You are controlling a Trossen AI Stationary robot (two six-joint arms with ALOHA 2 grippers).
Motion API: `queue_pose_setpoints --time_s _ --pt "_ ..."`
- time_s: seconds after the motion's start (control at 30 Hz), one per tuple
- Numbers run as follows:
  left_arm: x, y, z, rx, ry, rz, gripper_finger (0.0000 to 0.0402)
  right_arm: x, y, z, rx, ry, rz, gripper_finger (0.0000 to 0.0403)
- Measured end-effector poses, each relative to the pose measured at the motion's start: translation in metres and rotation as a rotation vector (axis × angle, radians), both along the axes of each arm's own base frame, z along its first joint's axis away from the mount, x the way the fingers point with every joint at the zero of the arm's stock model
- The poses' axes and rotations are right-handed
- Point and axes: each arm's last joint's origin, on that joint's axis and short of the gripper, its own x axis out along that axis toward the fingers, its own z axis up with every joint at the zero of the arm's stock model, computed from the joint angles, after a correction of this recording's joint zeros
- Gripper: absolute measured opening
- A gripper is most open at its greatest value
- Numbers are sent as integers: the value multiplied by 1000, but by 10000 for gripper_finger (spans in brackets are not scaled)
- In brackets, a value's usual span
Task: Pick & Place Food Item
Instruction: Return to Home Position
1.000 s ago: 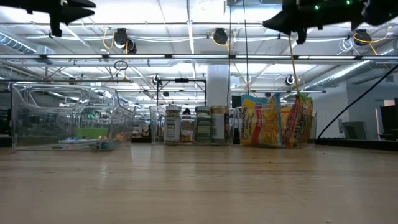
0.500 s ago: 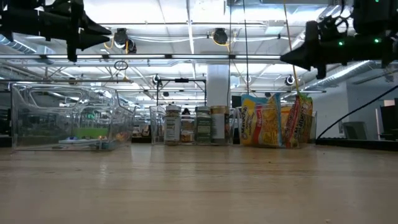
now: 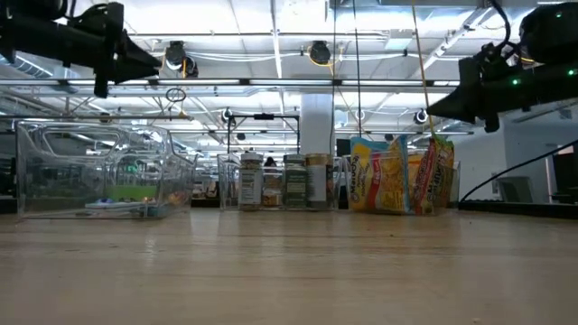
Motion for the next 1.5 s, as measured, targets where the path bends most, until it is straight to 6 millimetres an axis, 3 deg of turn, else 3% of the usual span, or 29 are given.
queue_pose_setpoints --time_s 0.3,0.5,0.7,0.83,0.97,1.2,1.5 --pt "3 3 -10 -68 75 4 102 -5 -4 -17 127 113 -54 0" --pt "5 6 -10 -33 89 20 102 -5 -5 -16 101 125 -57 0" --pt "8 9 -34 -2 -76 37 102 -5 -5 -25 87 62 -80 0" --pt "6 8 -53 -18 -154 37 102 -4 -4 -11 15 -91 -73 0" --pt "8 5 -66 -57 -127 13 102 -4 -4 -14 19 -63 -77 0" --pt "11 3 -69 1 -46 14 102 -4 -4 -15 -16 -22 -79 0" --pt "11 3 -76 -74 -19 31 102 -4 -4 -15 -35 -3 -80 0"
